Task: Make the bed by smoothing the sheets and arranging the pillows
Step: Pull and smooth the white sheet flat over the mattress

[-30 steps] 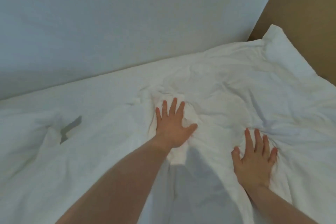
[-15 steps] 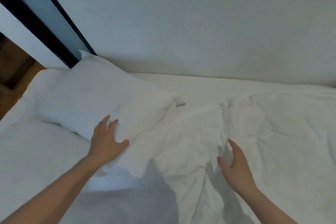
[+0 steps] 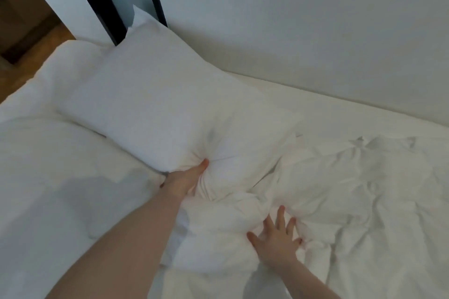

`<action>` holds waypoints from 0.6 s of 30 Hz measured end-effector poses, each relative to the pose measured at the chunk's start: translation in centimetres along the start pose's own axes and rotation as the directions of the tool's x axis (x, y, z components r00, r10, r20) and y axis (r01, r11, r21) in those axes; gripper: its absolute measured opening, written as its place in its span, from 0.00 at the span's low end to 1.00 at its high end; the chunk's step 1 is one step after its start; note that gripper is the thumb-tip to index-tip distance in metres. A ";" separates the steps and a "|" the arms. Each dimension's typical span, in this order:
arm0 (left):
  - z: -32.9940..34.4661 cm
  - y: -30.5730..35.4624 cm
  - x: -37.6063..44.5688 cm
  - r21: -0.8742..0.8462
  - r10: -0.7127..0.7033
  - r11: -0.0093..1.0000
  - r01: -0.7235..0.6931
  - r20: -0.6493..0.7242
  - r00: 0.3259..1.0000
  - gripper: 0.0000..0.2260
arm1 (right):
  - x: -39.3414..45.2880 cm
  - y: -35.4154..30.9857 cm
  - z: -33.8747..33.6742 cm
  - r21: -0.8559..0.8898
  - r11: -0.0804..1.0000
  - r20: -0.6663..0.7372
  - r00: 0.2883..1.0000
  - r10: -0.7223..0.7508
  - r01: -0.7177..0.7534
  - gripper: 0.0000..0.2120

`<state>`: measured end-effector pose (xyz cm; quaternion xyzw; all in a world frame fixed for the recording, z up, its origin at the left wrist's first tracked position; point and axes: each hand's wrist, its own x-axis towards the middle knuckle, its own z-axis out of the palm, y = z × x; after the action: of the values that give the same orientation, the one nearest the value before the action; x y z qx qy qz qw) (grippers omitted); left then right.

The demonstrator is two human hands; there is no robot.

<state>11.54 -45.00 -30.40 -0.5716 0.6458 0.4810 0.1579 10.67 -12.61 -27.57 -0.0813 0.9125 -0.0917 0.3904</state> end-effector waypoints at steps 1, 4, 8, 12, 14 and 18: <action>-0.2 0.1 -0.2 0.011 -0.004 1.000 0.005 -0.015 1.000 0.65 | 0.1 -0.1 -0.5 -0.007 1.000 0.013 1.000 -0.007 0.007 0.42; -2.2 2.0 -6.1 -0.005 0.046 0.999 -0.047 -0.060 0.997 0.59 | -2.0 0.2 -3.3 0.071 0.997 0.105 0.994 -0.028 0.021 0.53; -5.8 6.0 -11.8 0.147 0.205 0.973 -0.179 -0.180 0.962 0.43 | -7.7 0.5 -7.9 0.257 0.966 0.073 0.997 -0.027 0.007 0.43; -12.0 14.1 -18.0 0.166 0.441 0.897 -0.409 -0.304 0.844 0.26 | -14.4 0.2 -11.9 0.438 0.896 -0.066 0.996 -0.054 0.077 0.34; -15.2 18.8 -21.6 0.124 0.524 0.848 -0.516 -0.352 0.776 0.12 | -17.5 -0.1 -14.3 0.569 0.817 -0.135 0.991 -0.022 0.096 0.32; -20.3 24.4 -29.7 0.141 0.688 0.696 -0.704 -0.411 0.598 0.13 | -22.6 0.2 -19.0 0.747 0.650 -0.214 0.976 0.043 0.135 0.28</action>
<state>5.62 -46.67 12.68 -0.3689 0.8261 0.3761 -0.2000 12.25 -5.47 0.97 0.0760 0.8245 -0.4822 0.2861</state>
